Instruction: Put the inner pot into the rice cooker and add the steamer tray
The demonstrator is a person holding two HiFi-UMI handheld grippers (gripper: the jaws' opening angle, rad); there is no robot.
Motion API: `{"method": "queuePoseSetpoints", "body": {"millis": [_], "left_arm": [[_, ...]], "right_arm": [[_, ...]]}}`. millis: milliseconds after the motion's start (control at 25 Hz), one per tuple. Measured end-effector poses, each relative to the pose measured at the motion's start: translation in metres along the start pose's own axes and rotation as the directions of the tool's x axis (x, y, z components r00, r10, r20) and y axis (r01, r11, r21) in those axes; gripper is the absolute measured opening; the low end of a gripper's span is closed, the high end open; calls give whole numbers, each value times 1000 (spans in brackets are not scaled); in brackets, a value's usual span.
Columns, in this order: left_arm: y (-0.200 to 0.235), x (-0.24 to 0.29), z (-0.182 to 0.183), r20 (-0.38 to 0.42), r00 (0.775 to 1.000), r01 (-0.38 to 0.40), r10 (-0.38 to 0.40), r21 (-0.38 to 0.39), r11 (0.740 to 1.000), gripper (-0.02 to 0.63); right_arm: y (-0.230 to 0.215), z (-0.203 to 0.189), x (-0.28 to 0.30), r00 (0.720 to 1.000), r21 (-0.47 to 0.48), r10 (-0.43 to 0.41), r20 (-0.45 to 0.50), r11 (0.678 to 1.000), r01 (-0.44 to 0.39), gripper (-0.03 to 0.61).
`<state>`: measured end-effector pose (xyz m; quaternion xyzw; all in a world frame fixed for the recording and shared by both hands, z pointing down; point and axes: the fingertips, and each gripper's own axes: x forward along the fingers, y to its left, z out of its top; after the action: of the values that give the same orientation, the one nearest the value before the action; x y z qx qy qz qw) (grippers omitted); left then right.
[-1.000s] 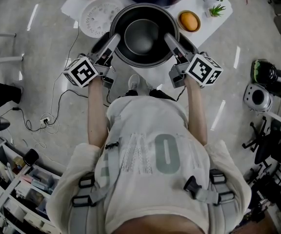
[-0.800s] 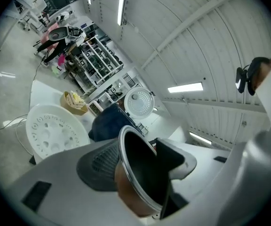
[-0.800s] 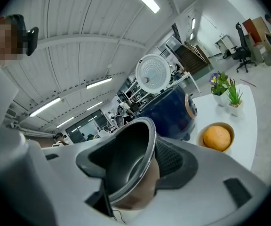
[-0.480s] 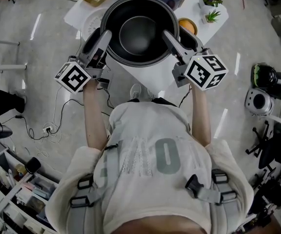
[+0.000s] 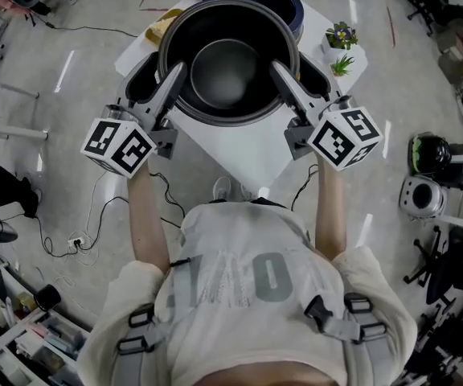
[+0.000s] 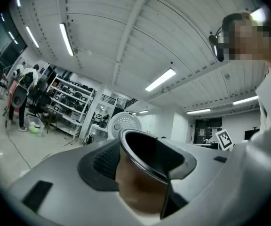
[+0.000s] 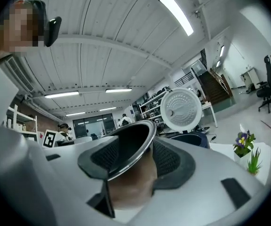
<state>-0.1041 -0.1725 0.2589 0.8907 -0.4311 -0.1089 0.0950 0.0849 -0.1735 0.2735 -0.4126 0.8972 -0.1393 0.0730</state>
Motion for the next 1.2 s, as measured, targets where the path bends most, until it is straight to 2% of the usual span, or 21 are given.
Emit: {"method": "queuePoseSetpoints", "body": {"millis": [120, 280, 400, 680, 960, 1200], "left_arm": [[-8, 9, 15, 6, 1000, 18, -18, 35, 999, 249], [-11, 35, 46, 34, 998, 37, -43, 156, 987, 247], [-8, 54, 68, 52, 997, 53, -65, 211, 976, 247], [3, 99, 94, 55, 996, 56, -73, 268, 962, 247], [32, 155, 83, -43, 998, 51, -39, 304, 951, 247], [63, 201, 43, -133, 991, 50, -20, 232, 971, 247]], "right_arm": [[-3, 16, 0, 1000, -36, -3, 13, 999, 3, 216], [-12, 53, 12, 998, -116, 0, 57, 993, 7, 216], [-19, 76, 25, 997, -165, -13, 82, 986, 26, 216], [-50, 105, 55, 993, -180, -84, 78, 979, 97, 215], [-98, 108, 88, 992, -138, -126, 7, 982, 125, 196], [-153, 78, 113, 977, -70, -180, -117, 982, 173, 196]]}}
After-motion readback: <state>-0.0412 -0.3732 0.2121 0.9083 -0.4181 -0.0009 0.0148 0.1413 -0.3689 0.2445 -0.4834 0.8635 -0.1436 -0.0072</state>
